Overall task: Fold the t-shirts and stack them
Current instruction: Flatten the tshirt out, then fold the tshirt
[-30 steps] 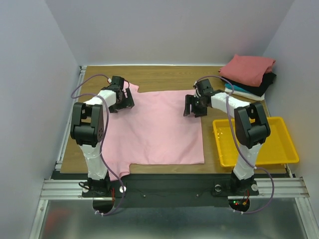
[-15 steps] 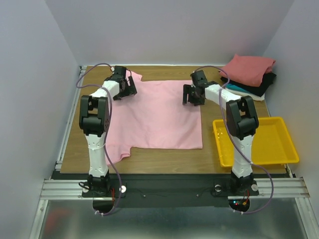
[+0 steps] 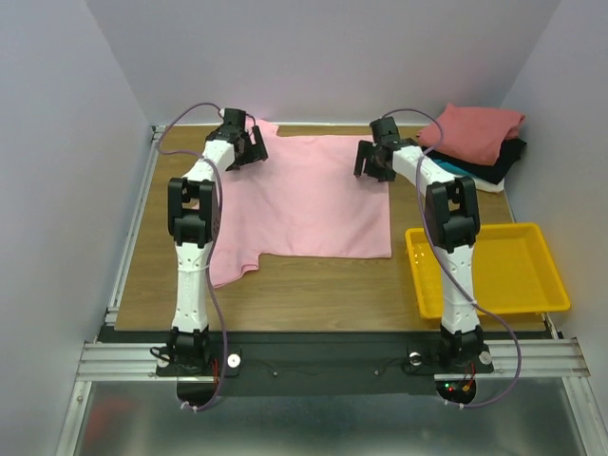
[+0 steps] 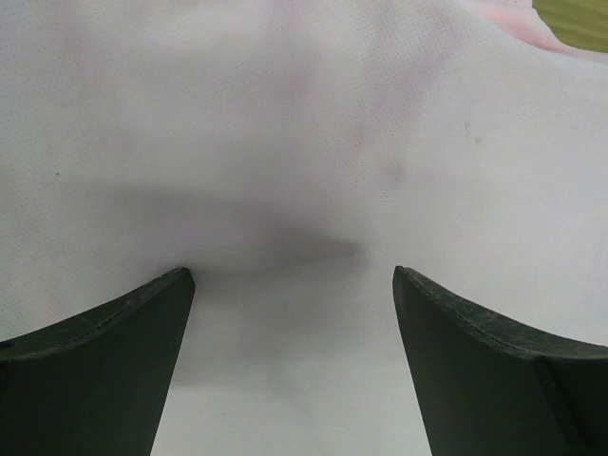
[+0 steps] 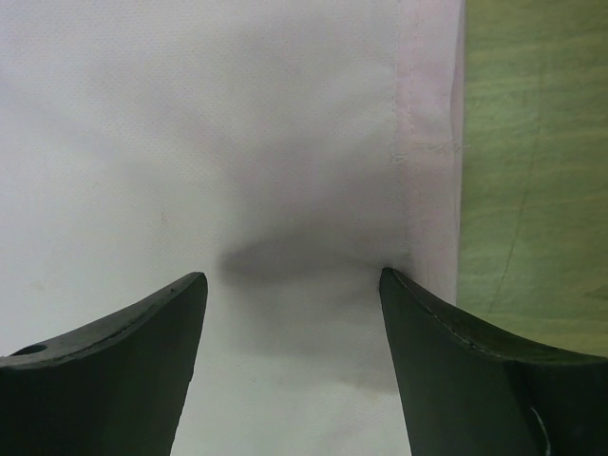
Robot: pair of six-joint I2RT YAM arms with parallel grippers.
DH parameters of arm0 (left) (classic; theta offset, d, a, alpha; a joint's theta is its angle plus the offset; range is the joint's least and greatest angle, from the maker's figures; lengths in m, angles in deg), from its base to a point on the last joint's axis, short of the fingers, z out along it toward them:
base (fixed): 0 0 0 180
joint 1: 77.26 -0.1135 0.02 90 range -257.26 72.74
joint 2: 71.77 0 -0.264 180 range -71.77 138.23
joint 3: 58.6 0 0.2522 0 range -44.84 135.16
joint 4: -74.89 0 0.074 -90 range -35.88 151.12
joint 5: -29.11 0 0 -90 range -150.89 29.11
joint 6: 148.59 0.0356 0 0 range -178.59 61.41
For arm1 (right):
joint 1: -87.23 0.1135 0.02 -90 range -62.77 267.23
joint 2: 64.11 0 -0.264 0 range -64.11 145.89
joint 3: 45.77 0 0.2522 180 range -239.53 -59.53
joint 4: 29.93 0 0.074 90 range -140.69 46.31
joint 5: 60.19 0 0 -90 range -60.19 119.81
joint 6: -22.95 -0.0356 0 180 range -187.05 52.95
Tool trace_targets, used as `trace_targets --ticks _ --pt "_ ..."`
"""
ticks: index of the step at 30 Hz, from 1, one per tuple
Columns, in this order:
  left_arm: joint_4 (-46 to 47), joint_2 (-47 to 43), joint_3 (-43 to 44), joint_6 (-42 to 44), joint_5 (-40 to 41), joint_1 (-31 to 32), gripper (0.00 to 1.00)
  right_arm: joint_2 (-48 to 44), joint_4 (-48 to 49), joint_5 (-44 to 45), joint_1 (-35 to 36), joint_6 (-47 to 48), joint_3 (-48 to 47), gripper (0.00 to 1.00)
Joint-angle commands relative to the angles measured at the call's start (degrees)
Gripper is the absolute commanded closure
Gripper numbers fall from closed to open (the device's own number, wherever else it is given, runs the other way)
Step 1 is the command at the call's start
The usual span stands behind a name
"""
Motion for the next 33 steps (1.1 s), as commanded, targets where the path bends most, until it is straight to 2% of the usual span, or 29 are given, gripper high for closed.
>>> trace_targets --ticks 1,5,8,11,12,14,15,17,18,23,25,26,33 --pt "-4.5 3.6 6.6 1.0 -2.4 -0.6 0.01 4.5 -5.2 0.3 -0.7 0.1 -2.6 0.2" --pt "-3.2 1.9 7.6 1.7 -2.9 -0.3 0.01 4.9 -5.3 -4.0 -0.7 1.5 -4.6 0.19" --pt "0.6 -5.0 2.4 3.0 0.2 0.0 0.01 3.0 -5.4 -5.4 -0.8 2.4 -6.0 0.18" --pt "3.2 -15.5 -6.5 2.9 4.3 0.0 0.01 -0.8 -5.4 -5.4 -0.7 3.4 -6.1 0.18" --pt "4.2 -21.4 -12.4 2.5 7.1 0.0 0.01 -2.1 -5.3 -5.4 -0.7 3.7 -5.8 0.17" --pt "5.6 -27.8 -19.2 0.4 11.5 0.1 0.01 -6.5 -5.3 -5.4 -0.7 4.4 -3.3 0.17" --pt "5.6 -30.8 -26.2 -0.5 13.0 0.1 0.01 -7.9 -5.3 -5.3 -0.8 4.5 -2.3 0.16" --pt "5.6 -39.5 -33.6 -3.6 16.0 0.3 0.01 -11.2 -5.3 -6.9 -0.7 4.7 0.5 0.17" --pt "5.2 -44.4 -40.5 -4.7 18.3 0.5 0.01 -14.1 -5.3 -7.6 -0.8 4.7 3.4 0.17" --pt "-3.6 -55.0 -57.3 -14.7 26.0 4.3 0.01 -22.6 -5.3 -11.8 -0.7 3.5 13.6 0.17" --pt "-6.5 -57.5 -60.5 -19.4 28.0 6.1 0.02 -24.9 -5.3 -12.8 -0.6 3.4 18.7 0.16" --pt "-9.1 -58.8 -61.8 -25.0 29.4 7.6 0.02 -26.1 -5.3 -13.3 -0.6 3.3 20.3 0.16" --pt "-14.0 -67.5 -71.2 -43.3 29.1 10.8 0.02 -34.1 -4.9 -14.3 -0.6 3.7 31.4 0.17"
